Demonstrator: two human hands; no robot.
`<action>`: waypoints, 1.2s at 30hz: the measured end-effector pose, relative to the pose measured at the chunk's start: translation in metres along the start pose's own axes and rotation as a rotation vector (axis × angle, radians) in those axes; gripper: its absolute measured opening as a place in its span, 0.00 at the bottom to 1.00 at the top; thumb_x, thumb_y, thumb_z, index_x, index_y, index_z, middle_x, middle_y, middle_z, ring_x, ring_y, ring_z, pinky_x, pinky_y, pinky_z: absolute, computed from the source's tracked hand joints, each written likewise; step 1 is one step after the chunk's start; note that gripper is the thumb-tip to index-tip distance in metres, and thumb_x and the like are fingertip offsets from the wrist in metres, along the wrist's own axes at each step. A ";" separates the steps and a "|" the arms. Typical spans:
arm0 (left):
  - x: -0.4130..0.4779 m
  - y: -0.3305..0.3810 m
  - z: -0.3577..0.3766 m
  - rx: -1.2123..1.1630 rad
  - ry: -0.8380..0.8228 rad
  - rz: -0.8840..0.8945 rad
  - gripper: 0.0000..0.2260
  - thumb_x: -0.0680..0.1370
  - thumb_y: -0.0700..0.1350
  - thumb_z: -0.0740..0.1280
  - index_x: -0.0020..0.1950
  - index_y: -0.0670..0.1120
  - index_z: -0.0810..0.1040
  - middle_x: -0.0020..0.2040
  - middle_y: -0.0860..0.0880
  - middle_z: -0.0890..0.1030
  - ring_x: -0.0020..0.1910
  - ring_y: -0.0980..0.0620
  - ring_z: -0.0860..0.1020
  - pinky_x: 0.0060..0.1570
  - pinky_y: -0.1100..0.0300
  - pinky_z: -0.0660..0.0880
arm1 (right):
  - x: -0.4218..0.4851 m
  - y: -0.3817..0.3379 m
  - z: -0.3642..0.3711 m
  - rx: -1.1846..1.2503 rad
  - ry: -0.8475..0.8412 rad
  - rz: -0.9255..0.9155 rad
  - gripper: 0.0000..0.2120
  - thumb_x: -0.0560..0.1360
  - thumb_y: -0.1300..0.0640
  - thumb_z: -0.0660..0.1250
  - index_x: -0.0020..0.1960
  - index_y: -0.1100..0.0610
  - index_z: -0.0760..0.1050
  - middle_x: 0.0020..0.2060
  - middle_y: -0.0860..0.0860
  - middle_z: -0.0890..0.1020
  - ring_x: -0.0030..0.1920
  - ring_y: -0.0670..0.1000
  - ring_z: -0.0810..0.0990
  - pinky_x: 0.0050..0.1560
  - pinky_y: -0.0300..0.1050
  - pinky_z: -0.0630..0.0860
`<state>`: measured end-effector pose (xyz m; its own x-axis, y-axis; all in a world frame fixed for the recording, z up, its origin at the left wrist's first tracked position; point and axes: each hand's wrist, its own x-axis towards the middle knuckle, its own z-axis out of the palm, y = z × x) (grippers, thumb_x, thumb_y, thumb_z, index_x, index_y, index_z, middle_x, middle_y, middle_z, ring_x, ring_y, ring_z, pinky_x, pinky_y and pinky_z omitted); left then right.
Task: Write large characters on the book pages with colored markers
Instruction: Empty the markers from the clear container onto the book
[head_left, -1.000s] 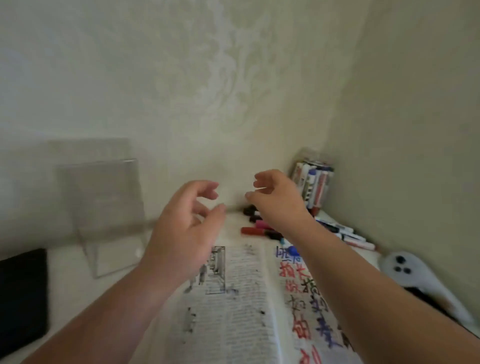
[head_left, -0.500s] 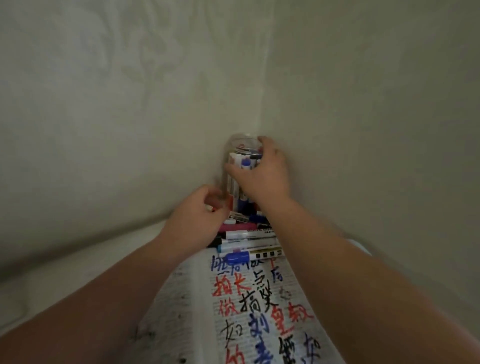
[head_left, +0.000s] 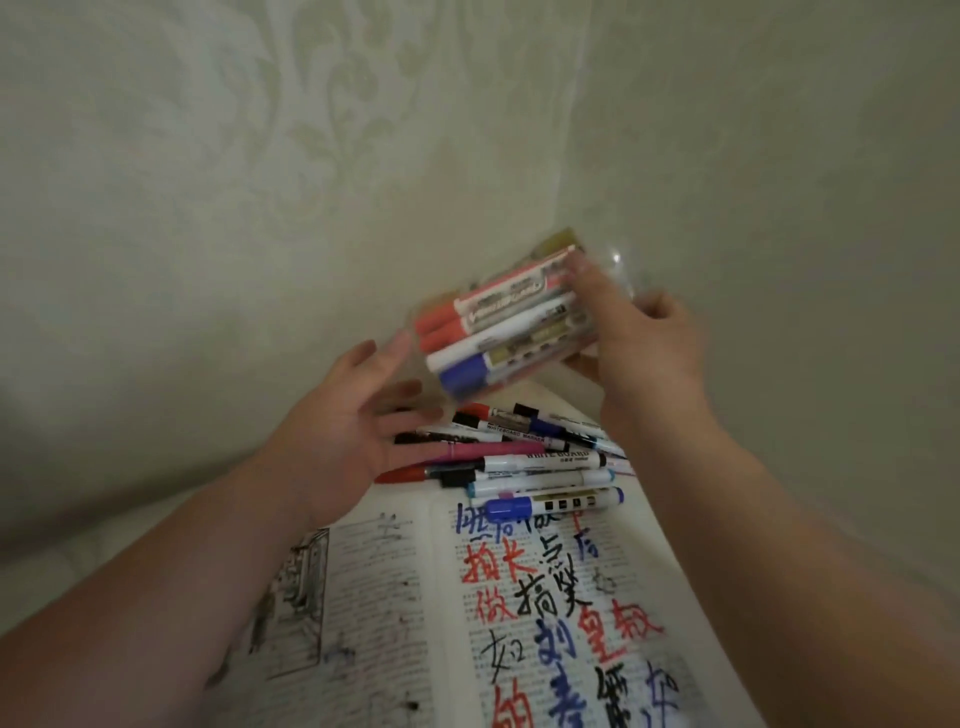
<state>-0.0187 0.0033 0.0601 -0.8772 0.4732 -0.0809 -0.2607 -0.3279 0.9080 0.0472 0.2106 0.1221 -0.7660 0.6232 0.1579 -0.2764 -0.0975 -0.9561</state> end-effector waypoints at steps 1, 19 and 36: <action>-0.005 -0.001 0.000 -0.038 -0.050 -0.025 0.33 0.71 0.62 0.74 0.72 0.50 0.73 0.65 0.38 0.80 0.60 0.36 0.81 0.61 0.33 0.75 | -0.011 0.004 0.001 -0.015 -0.059 0.046 0.24 0.64 0.46 0.82 0.46 0.56 0.70 0.43 0.55 0.87 0.41 0.54 0.88 0.47 0.51 0.85; -0.002 0.023 0.017 0.295 0.183 0.394 0.34 0.65 0.52 0.79 0.68 0.49 0.75 0.58 0.48 0.84 0.52 0.45 0.85 0.54 0.41 0.81 | 0.030 0.054 0.012 0.222 -0.262 0.420 0.32 0.75 0.29 0.63 0.70 0.49 0.71 0.60 0.57 0.84 0.59 0.60 0.84 0.63 0.62 0.78; 0.013 0.028 0.013 0.706 0.455 0.648 0.43 0.67 0.59 0.80 0.77 0.60 0.63 0.75 0.58 0.67 0.68 0.58 0.70 0.63 0.63 0.74 | 0.039 0.086 -0.011 -0.510 -0.192 -0.054 0.19 0.83 0.63 0.55 0.68 0.52 0.76 0.54 0.45 0.79 0.56 0.46 0.77 0.55 0.36 0.74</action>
<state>-0.0323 0.0107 0.0900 -0.8711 -0.0206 0.4907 0.4761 0.2106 0.8538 0.0002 0.2356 0.0435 -0.8638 0.4594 0.2069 -0.0387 0.3490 -0.9363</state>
